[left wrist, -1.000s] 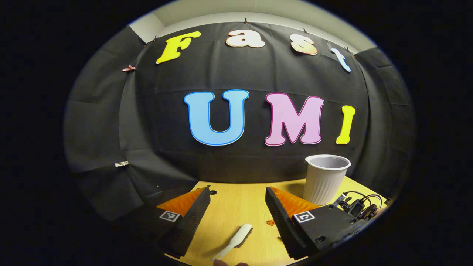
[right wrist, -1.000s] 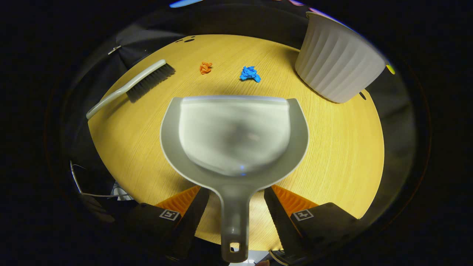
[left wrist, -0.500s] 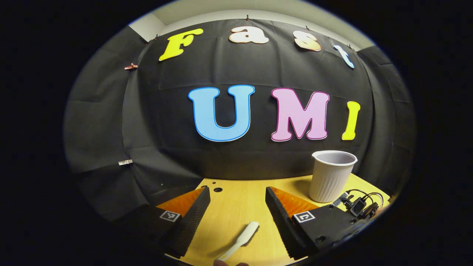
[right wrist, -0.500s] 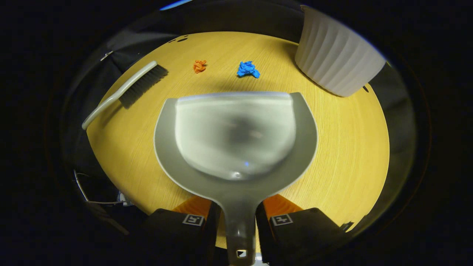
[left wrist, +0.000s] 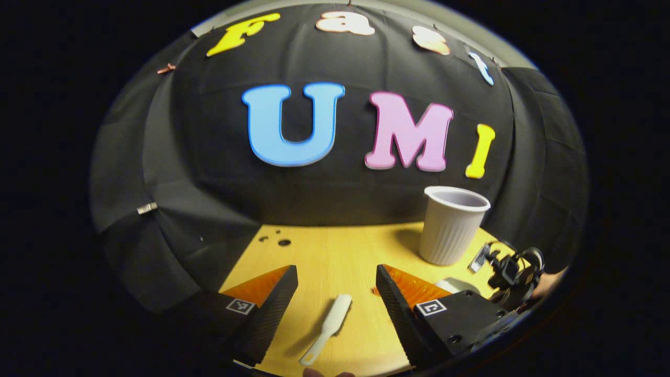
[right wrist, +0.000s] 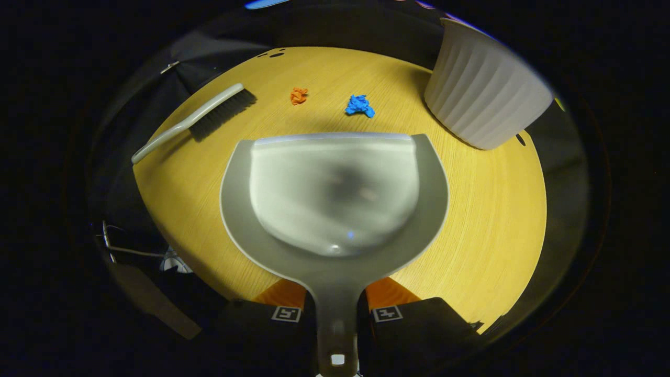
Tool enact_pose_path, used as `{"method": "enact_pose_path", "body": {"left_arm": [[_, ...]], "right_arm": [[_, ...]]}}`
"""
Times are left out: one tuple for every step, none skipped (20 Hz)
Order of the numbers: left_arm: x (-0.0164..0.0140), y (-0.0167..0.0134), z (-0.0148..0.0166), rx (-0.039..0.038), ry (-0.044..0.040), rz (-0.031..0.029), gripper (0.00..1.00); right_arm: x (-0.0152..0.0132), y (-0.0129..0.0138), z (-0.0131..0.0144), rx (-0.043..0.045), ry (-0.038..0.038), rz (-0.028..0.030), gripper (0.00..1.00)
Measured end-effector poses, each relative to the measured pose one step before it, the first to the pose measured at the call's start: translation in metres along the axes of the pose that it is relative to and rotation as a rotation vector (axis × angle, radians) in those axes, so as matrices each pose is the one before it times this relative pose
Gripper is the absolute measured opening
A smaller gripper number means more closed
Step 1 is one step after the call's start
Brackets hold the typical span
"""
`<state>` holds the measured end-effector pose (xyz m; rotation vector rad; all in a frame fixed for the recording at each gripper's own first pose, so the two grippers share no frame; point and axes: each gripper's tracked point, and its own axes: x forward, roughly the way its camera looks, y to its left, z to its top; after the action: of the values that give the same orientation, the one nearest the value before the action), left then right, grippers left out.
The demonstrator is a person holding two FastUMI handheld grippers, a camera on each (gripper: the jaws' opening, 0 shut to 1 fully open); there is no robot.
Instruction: Pick up the small broom and dustpan from the desktop, sweep the trash into the dustpan with the broom, and then empty the trash into the garbage bin.
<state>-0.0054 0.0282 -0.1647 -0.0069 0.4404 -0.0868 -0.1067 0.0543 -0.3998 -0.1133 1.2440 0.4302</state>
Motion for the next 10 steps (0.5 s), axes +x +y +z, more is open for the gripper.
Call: {"method": "enact_pose_path", "body": {"left_arm": [[0.00719,-0.00012,-0.01848,0.01491,0.06901,-0.02891,0.96],[0.00718,-0.00072,-0.01534,0.01666,0.06892,-0.02466,0.96],[0.00757,-0.00203,-0.02232,0.01372,0.0788,-0.03457,0.96],[0.00814,-0.00073,-0.01662,0.00884,0.07203,-0.02844,0.96],[0.00844,0.00234,-0.01615,0.00633,0.0636,-0.01899,0.96],[0.00866,0.00192,-0.01344,0.00227,0.06648,-0.01717,0.96],[0.00731,0.0009,-0.01227,-0.00072,0.0576,-0.01423,0.96],[0.00922,0.0022,-0.01071,-0.00462,0.05498,-0.00921,0.96],[0.00891,0.00576,-0.0106,-0.00696,0.04564,-0.00327,0.96],[0.00677,0.00688,-0.00715,-0.01005,0.03421,0.00671,0.96]], "right_arm": [[-0.00228,-0.0003,-0.00393,-0.00964,0.00732,0.00438,0.35],[-0.00227,-0.00112,-0.00332,-0.00663,0.00357,0.00073,0.34],[-0.00159,-0.00094,-0.00219,-0.00025,-0.0018,-0.00091,0.34],[-0.0021,-0.00089,-0.00138,0.00711,-0.00341,0.00013,0.37],[-0.00145,-0.00057,-0.00115,0.00935,-0.00349,0.00093,0.34],[-0.00073,-0.00069,-0.00031,0.00934,-0.00399,0.00072,0.35],[-0.00129,-0.00066,-0.00006,0.00677,-0.00372,0.00183,0.35],[-0.00058,-0.0006,0.00024,0.00413,-0.00444,0.00202,0.37],[-0.00108,-0.00078,0.00126,0.00203,-0.0047,0.00111,0.34],[-0.0011,-0.00079,-0.00032,0.00178,-0.00385,-0.00012,0.34]]}}
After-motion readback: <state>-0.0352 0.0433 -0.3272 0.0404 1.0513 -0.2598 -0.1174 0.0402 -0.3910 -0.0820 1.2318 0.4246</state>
